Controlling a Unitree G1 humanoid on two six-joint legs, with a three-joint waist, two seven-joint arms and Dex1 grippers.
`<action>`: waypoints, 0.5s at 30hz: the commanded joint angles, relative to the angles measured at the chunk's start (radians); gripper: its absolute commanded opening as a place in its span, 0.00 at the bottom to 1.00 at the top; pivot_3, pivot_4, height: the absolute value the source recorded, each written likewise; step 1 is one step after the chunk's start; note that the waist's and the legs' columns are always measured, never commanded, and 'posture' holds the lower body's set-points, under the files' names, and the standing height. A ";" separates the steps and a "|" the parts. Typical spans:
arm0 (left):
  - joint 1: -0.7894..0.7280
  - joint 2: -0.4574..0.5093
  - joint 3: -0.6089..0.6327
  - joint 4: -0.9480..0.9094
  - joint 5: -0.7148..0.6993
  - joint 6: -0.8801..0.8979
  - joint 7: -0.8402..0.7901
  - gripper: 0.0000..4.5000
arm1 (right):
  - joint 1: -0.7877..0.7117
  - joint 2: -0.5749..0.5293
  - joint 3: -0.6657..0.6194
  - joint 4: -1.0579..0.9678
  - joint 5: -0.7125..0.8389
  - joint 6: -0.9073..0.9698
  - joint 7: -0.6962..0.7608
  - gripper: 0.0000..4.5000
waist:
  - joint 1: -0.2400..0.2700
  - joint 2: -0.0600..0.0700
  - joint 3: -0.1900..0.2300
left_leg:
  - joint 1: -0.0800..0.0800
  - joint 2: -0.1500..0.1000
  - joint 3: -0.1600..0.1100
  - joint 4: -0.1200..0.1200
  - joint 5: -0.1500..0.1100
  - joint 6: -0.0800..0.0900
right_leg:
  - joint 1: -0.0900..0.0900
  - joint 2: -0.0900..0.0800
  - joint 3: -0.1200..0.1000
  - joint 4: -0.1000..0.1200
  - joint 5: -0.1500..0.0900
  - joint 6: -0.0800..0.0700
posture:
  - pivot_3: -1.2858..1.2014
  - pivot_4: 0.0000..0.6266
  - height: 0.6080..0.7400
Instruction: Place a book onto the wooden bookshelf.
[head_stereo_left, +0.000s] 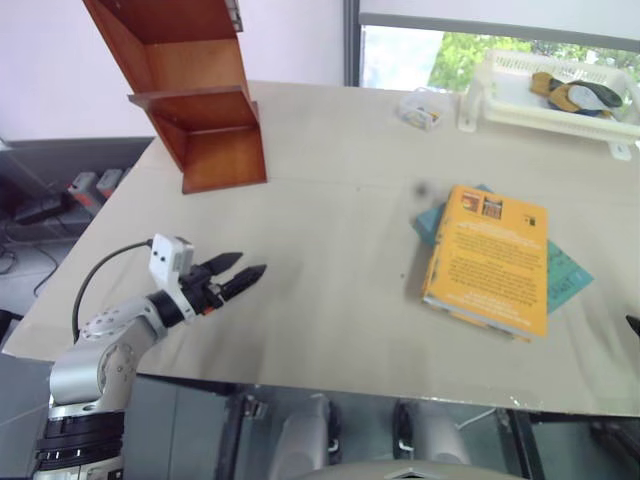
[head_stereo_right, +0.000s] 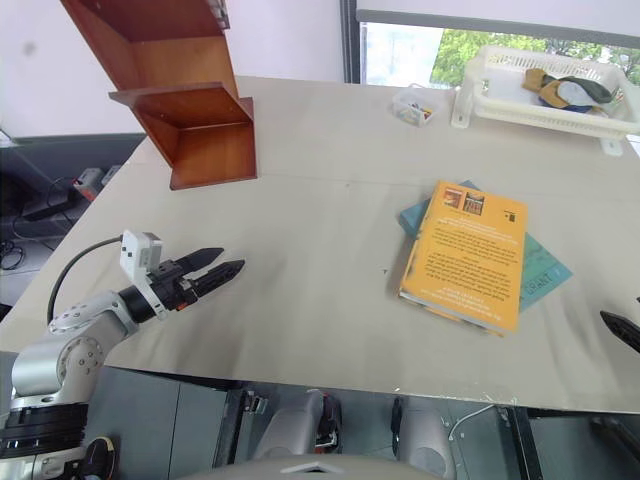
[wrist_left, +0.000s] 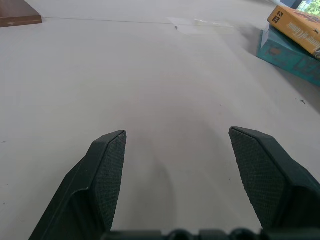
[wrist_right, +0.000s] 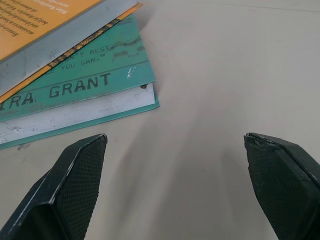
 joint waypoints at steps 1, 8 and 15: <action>0.006 0.012 0.009 -0.025 0.006 -0.039 -0.025 0.81 | -0.030 -0.029 -0.036 0.035 -0.010 -0.039 0.036 1.00 | 0.002 0.000 0.000 | 0.000 0.000 0.000 0.000 0.000 0.000 | 0.000 0.000 0.000 0.000 0.000 0.000 | 0.52 0.24 0.79; 0.013 0.011 0.012 -0.017 -0.016 -0.058 -0.086 0.81 | -0.096 -0.031 -0.032 0.116 -0.048 -0.099 0.058 1.00 | 0.005 0.001 0.001 | 0.000 0.000 0.000 0.000 0.000 0.000 | 0.000 0.000 -0.001 0.000 0.000 0.000 | 0.52 0.24 0.79; 0.013 0.010 0.019 -0.010 -0.014 -0.058 -0.091 0.81 | -0.140 -0.032 -0.023 0.163 -0.089 -0.138 0.041 1.00 | 0.005 0.001 0.001 | 0.000 0.000 0.000 0.000 0.000 0.000 | 0.000 0.000 -0.001 0.000 0.000 0.000 | 0.52 0.24 0.79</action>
